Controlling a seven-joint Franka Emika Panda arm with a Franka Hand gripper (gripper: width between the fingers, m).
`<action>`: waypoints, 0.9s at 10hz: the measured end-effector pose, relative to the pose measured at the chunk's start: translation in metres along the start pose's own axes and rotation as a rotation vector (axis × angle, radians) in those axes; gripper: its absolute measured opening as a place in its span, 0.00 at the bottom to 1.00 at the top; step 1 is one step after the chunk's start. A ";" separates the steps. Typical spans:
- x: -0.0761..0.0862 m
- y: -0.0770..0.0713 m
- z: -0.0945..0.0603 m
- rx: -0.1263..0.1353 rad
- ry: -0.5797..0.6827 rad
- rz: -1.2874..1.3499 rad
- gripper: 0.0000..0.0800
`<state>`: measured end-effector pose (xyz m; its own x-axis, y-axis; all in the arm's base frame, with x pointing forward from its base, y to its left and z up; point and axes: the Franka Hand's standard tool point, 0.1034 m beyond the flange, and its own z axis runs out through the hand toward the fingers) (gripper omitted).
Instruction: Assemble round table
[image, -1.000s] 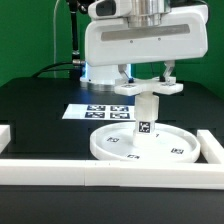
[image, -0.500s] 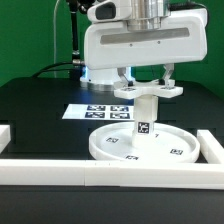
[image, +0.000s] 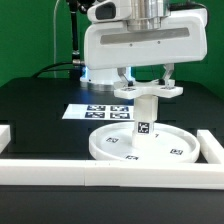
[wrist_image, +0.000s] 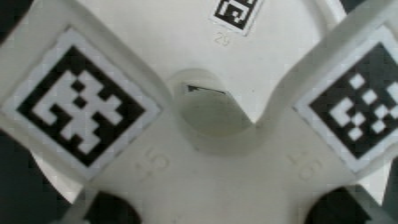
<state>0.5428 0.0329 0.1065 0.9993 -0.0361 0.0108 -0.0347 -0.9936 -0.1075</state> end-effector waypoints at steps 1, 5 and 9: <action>0.000 0.000 0.000 0.000 0.000 0.000 0.56; 0.000 0.000 0.000 0.000 0.000 0.028 0.56; 0.004 -0.001 0.000 0.034 0.040 0.548 0.56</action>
Offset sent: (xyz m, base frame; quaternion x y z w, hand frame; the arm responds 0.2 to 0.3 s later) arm 0.0000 0.0000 0.0000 0.0000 0.0000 0.0650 0.9979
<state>0.5467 0.0335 0.1064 0.8339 -0.5516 -0.0179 -0.5483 -0.8245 -0.1401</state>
